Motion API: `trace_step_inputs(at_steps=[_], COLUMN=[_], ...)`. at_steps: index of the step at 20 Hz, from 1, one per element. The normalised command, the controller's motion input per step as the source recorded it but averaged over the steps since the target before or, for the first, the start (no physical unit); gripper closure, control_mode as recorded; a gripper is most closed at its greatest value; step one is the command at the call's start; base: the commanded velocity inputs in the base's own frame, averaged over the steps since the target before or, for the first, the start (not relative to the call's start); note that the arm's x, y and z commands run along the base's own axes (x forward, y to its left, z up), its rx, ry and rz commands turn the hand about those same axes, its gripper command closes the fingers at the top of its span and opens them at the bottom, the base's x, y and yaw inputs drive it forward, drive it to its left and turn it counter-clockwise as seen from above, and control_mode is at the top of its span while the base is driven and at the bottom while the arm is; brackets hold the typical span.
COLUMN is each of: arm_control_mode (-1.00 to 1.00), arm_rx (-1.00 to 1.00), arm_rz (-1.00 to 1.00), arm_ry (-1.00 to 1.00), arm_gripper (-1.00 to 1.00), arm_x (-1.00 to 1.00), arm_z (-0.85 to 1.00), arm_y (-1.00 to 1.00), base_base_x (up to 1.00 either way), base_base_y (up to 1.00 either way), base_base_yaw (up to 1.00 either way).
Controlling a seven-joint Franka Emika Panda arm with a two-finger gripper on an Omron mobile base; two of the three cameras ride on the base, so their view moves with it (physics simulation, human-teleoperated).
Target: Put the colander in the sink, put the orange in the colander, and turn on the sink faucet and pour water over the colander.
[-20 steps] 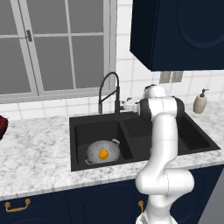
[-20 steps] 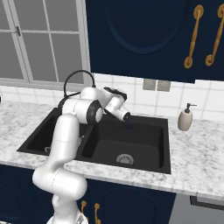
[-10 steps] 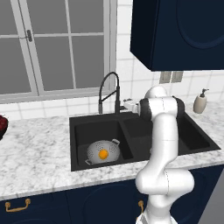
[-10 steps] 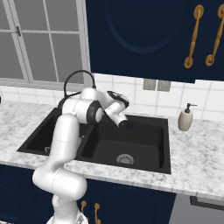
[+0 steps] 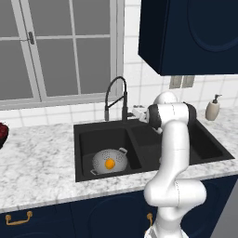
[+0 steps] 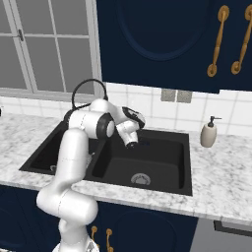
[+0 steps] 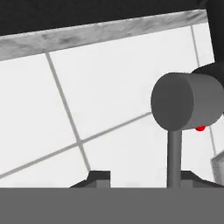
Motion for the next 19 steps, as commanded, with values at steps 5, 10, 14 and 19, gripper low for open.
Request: trace_step_inputs(at_steps=[5, 10, 14, 19], arm_control_mode=[-1.0, -1.0, -1.0, -1.0], arm_rx=[0.0, 0.1, 0.31, 0.32], arm_rz=[-0.16, 0.01, 0.08, 0.02], arm_ry=[0.05, 0.08, -0.01, -0.01], arm_gripper=[1.0, 1.0, 1.0, 1.0], arm_x=[-0.03, -0.36, -0.46, -0.81], arm_z=[-0.17, 0.13, 0.97, 0.54], arm_y=[-1.0, -1.0, -1.0, -1.0], base_base_x=[0.0, 0.0, 0.0, 0.0], base_base_y=[0.0, 0.0, 0.0, 0.0], base_base_yaw=[0.0, 0.0, 0.0, 0.0])
